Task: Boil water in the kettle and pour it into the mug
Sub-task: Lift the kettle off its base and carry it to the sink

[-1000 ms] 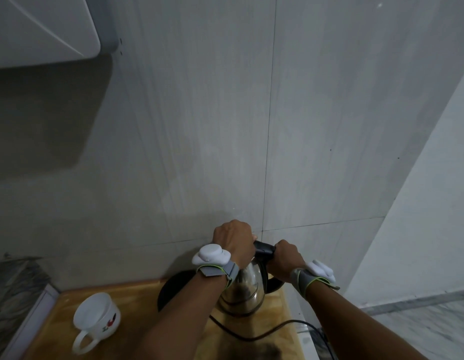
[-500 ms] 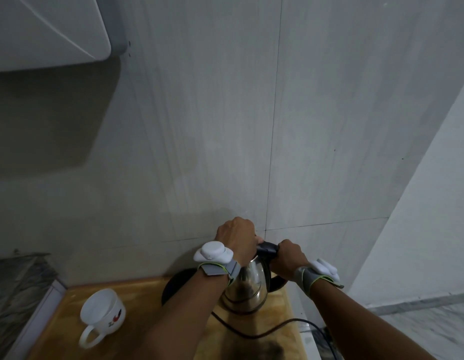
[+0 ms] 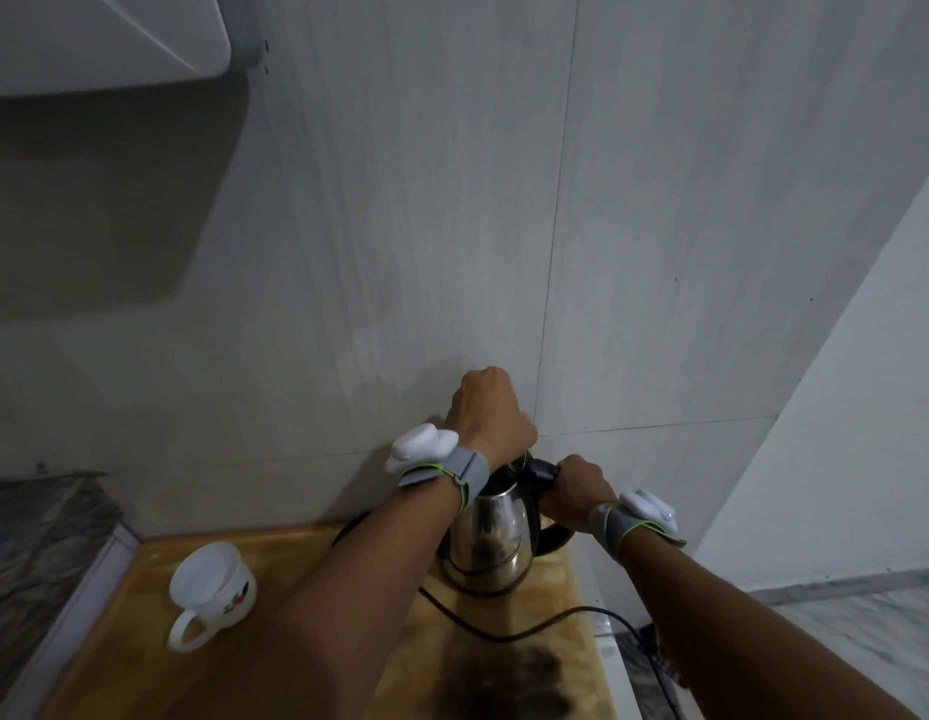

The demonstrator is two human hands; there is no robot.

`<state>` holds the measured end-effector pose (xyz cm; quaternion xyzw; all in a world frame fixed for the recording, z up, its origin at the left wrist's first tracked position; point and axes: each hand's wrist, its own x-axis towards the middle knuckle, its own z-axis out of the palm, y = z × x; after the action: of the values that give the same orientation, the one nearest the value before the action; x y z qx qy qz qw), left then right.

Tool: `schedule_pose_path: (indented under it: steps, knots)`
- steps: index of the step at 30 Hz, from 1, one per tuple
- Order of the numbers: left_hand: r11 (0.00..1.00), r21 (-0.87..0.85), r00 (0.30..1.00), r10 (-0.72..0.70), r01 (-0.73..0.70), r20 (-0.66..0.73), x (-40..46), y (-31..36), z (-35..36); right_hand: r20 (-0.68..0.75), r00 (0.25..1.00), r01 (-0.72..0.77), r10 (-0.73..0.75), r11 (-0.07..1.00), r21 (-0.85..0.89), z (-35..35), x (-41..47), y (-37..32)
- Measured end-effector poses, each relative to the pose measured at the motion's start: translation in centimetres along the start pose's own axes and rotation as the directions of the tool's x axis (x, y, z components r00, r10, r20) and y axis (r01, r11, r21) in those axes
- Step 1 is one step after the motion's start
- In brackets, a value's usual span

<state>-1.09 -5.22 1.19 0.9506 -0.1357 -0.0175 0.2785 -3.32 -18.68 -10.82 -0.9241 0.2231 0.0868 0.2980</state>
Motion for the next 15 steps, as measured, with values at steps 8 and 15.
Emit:
schedule_pose_path:
  steps: [8, 15]
  knots:
    - [0.952, -0.244, 0.982, 0.185, -0.186, -0.027, 0.6, -0.4, 1.2, -0.012, 1.0, 0.02, -0.02, 1.0, 0.021, 0.1, 0.0, 0.3]
    - [0.917, -0.316, 0.969, 0.243, -0.241, -0.034, 0.9, -1.0, 3.0, -0.037, 0.997, 0.072, -0.07, 0.997, 0.032, 0.5, 0.3, 0.8]
